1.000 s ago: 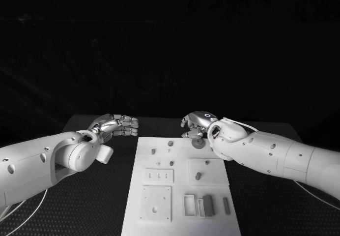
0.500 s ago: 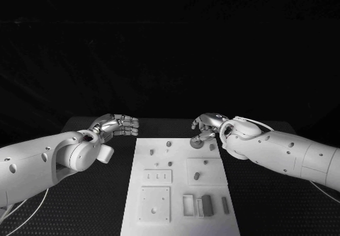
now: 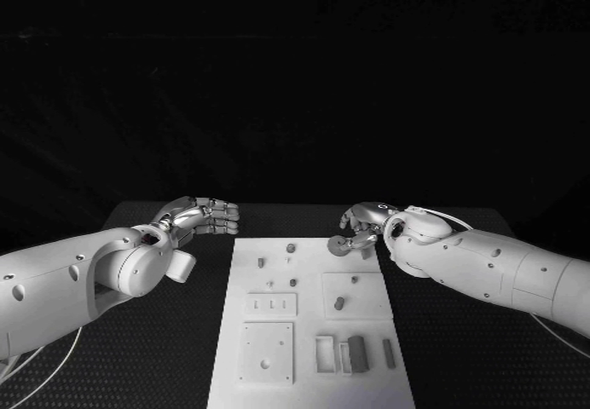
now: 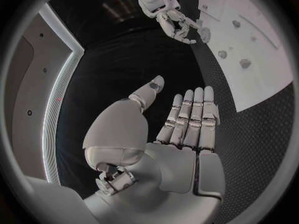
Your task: Assemble the parts on the task board
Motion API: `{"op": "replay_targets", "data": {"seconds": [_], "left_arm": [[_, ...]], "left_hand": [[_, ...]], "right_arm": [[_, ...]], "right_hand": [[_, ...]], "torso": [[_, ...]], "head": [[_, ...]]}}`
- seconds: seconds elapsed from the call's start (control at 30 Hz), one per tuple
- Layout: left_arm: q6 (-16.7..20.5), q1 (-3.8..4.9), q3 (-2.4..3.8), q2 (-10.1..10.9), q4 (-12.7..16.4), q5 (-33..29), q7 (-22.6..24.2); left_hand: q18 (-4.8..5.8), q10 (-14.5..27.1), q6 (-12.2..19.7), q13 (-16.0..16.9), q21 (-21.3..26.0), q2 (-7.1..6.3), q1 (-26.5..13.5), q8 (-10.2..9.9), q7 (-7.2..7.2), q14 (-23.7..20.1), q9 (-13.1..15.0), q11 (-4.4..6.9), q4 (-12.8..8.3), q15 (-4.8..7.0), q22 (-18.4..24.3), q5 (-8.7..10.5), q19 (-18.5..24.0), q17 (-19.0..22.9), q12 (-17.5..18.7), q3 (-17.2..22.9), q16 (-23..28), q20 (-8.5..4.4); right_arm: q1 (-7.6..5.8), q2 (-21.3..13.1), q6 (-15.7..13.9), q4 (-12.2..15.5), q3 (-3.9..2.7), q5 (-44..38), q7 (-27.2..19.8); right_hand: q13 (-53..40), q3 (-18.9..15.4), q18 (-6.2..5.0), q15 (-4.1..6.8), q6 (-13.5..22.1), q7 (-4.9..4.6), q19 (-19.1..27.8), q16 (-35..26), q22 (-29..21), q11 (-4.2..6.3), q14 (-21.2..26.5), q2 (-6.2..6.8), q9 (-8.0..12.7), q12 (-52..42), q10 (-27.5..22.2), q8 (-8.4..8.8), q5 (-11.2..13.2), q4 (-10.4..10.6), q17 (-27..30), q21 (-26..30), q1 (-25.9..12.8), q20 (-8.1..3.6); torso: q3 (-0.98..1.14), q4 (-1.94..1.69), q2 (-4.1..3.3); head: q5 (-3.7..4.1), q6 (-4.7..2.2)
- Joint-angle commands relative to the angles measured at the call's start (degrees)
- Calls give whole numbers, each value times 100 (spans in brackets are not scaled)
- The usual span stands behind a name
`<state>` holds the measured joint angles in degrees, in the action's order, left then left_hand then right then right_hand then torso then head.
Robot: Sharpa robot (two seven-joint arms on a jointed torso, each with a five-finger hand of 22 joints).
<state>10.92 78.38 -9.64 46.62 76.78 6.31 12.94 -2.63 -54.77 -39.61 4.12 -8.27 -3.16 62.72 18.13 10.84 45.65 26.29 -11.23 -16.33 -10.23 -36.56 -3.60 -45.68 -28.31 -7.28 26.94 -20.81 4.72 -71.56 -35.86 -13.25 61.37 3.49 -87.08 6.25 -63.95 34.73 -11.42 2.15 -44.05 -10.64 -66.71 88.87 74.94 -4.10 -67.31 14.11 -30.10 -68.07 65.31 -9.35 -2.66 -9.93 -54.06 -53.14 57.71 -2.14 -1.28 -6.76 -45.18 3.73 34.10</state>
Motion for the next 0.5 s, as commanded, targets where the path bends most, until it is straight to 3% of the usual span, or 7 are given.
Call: {"op": "replay_targets", "data": {"seconds": [0.03,0.5], "left_arm": [[-124,1,3,-10,-3,-23,31],[-139,0,3,-23,-15,-20,-14]], "left_hand": [[-38,-38,-36,-6,31,0,-60,-21,206,45,-8,-5,-12,-6,7,27,-40,-9,23,-33,30,-15],[-37,-34,-32,-8,36,13,-69,-27,208,45,-13,-7,-5,-8,9,26,-42,-11,34,-37,38,-15]], "right_arm": [[40,23,128,-81,0,-113,-83],[132,145,121,-252,4,-107,-196]], "right_hand": [[-6,-4,-358,-10,5,-6,27,28,95,-4,38,18,-4,-33,-51,8,-18,42,-17,12,29,-3],[20,-73,-358,55,-291,75,38,80,114,71,-26,-164,-98,-111,-26,-195,-17,-26,-101,-33,101,-9]], "torso": [[-13,-5,8],[-18,-7,9]], "head": [[-1,19],[-11,47]]}}
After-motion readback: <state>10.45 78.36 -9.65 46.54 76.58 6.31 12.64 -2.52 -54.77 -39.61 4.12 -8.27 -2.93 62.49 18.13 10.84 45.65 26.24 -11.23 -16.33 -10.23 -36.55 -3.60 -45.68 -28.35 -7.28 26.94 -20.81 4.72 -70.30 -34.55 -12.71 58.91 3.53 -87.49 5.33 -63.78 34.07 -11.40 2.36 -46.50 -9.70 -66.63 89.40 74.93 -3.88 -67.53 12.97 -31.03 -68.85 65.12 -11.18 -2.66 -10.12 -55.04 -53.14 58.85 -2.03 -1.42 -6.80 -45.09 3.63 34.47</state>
